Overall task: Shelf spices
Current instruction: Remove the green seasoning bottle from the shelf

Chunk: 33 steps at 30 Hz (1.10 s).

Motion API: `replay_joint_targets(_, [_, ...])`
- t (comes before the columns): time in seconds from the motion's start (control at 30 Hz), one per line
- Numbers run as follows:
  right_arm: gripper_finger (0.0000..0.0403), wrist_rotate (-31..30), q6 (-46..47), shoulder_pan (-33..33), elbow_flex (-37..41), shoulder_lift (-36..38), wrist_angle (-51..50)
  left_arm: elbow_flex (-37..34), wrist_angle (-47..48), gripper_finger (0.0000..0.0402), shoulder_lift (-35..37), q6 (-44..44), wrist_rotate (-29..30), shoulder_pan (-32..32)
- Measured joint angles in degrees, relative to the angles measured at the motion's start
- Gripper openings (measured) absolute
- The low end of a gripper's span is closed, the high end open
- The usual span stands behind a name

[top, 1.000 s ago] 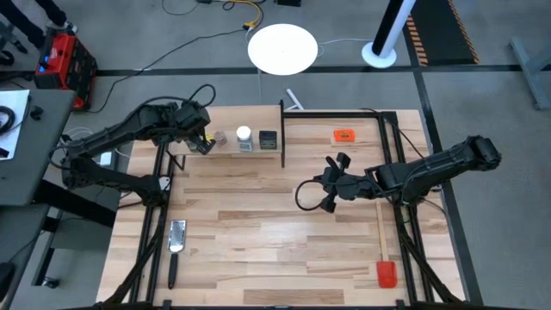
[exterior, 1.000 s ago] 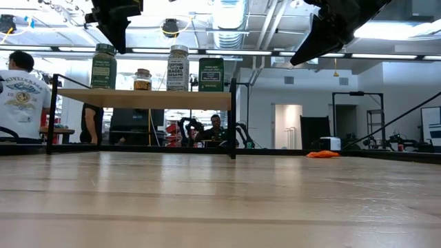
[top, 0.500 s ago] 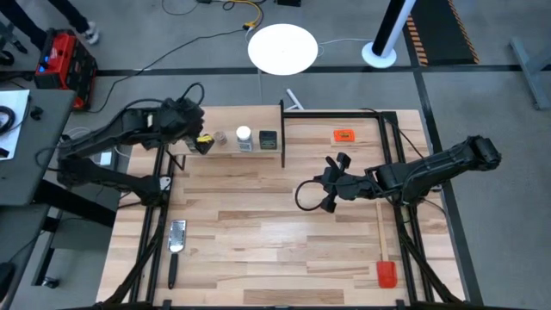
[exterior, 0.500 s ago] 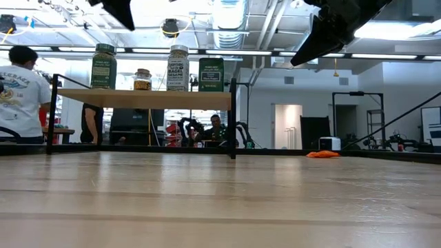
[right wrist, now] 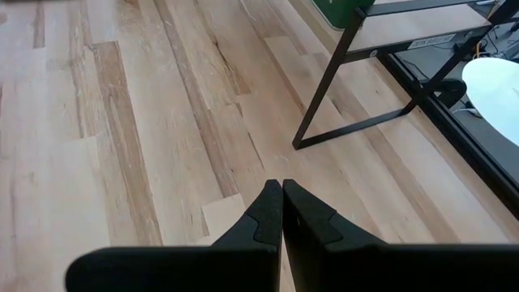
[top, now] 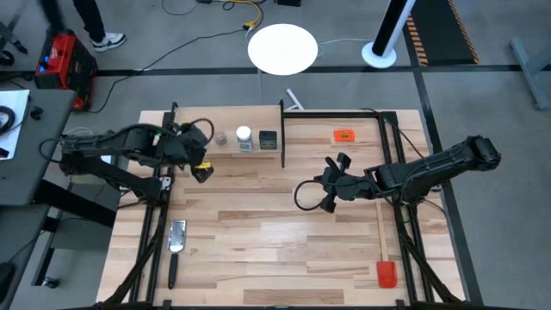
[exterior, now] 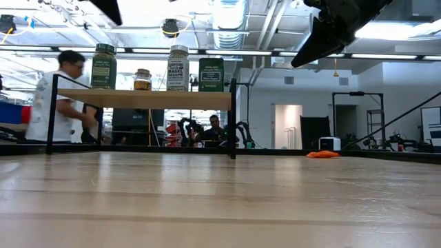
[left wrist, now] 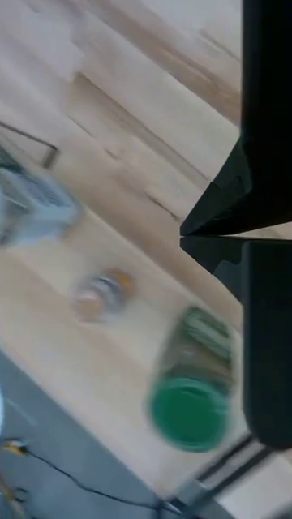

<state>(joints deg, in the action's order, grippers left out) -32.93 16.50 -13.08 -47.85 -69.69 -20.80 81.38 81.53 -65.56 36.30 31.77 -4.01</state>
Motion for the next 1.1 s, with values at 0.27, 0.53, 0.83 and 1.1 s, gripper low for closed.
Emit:
replay_joint_targets(0.27, [0.0015,0.0,0.0,0.0,0.0,0.0,0.0,-0.8,8.1,0.0,-1.9,10.1,2.7,-1.6])
replay_joint_targets(0.53, [0.0015,0.0,0.1,0.0,0.0,0.0,0.0,-0.8,8.5,0.0,-2.1,12.8,3.7,-1.1])
replay_joint_targets(0.83, [0.0015,0.0,0.1,0.0,0.0,0.0,0.0,-0.8,8.2,0.0,-2.1,14.2,8.1,-1.1])
replay_joint_targets(1.1, [0.0015,0.0,0.1,0.0,0.0,0.0,-0.2,-3.7,7.5,0.0,0.1,19.1,16.4,-7.1])
